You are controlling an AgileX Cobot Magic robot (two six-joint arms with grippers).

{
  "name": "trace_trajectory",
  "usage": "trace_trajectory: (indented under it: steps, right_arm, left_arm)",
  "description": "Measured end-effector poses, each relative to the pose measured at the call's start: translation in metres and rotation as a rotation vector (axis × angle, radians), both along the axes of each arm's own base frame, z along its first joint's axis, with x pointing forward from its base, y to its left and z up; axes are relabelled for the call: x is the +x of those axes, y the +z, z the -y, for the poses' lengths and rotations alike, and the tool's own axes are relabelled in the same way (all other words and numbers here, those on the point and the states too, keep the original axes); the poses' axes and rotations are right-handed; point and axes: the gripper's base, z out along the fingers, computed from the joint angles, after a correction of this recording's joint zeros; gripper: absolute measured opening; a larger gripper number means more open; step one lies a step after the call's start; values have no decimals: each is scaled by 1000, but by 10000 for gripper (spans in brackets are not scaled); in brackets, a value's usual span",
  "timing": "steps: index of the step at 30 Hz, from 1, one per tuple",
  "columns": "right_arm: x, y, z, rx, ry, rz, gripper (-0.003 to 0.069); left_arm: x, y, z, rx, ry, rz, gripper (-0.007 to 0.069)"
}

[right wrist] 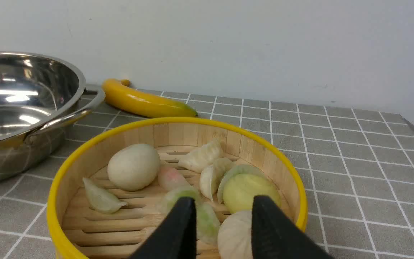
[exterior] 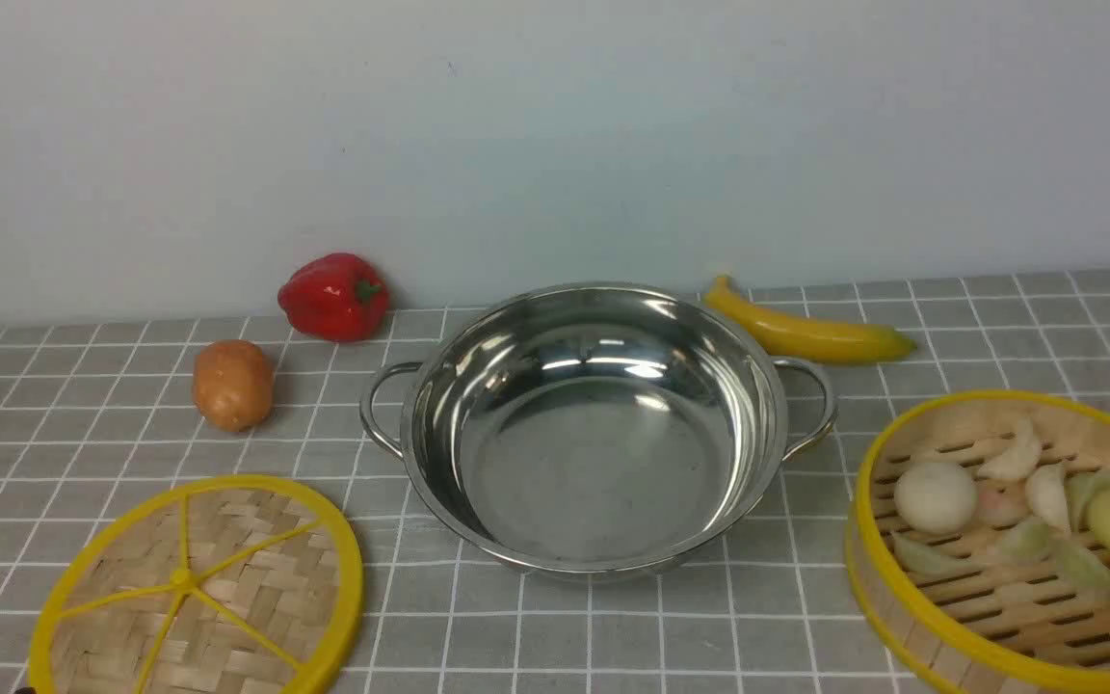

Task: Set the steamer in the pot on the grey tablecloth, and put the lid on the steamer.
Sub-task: 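Reach for and grasp the rim of the bamboo steamer holding the buns with the right gripper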

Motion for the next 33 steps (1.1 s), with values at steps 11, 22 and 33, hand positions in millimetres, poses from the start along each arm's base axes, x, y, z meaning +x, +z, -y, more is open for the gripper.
trace_trajectory:
  steps: [11, 22, 33]
  right_arm:
    - [0, 0, 0, 0, 0, 0, 244]
    - [0, 0, 0, 0, 0, 0, 244]
    - [0, 0, -1, 30, 1, 4, 244]
  left_arm:
    - [0, 0, 0, 0, 0, 0, 557]
    - [0, 0, 0, 0, 0, 0, 557]
    - [0, 1, -4, 194, -1, -18, 557]
